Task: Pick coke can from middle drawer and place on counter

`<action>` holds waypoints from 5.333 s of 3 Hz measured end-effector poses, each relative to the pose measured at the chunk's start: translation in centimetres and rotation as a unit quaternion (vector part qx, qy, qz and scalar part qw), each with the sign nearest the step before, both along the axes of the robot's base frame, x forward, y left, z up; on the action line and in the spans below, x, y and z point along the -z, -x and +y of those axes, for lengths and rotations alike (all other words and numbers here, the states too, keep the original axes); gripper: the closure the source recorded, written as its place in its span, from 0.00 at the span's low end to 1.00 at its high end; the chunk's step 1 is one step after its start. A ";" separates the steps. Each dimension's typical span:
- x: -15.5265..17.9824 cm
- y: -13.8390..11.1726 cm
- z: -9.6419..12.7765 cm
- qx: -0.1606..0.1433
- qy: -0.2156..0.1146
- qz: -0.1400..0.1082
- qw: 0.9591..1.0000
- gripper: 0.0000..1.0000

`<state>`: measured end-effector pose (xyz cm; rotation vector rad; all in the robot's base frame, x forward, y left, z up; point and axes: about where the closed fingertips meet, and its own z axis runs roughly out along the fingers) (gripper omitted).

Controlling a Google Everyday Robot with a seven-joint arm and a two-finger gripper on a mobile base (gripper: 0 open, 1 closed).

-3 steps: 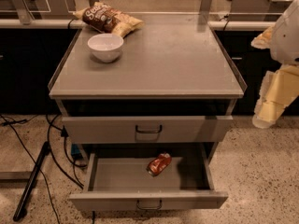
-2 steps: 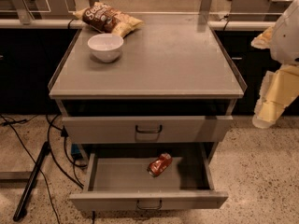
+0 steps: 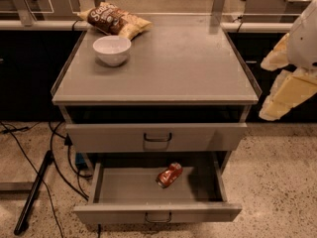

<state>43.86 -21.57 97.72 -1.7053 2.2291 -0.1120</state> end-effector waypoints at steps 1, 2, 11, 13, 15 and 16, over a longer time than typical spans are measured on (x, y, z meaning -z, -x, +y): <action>1.4 -0.2 0.3 0.028 -0.010 -0.007 1.000 0.59; 4.5 -0.5 0.6 0.072 -0.023 0.001 0.997 0.82; 32.0 -4.0 5.1 0.258 -0.150 -0.026 0.954 1.00; 40.4 -5.3 7.1 0.244 -0.192 -0.045 0.950 1.00; 41.3 -5.8 5.7 0.263 -0.197 -0.051 0.943 1.00; 42.5 -6.7 5.2 0.279 -0.219 -0.054 0.933 1.00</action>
Offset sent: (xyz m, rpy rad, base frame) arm 0.0107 0.0077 -0.0875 0.0804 0.0361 -0.2601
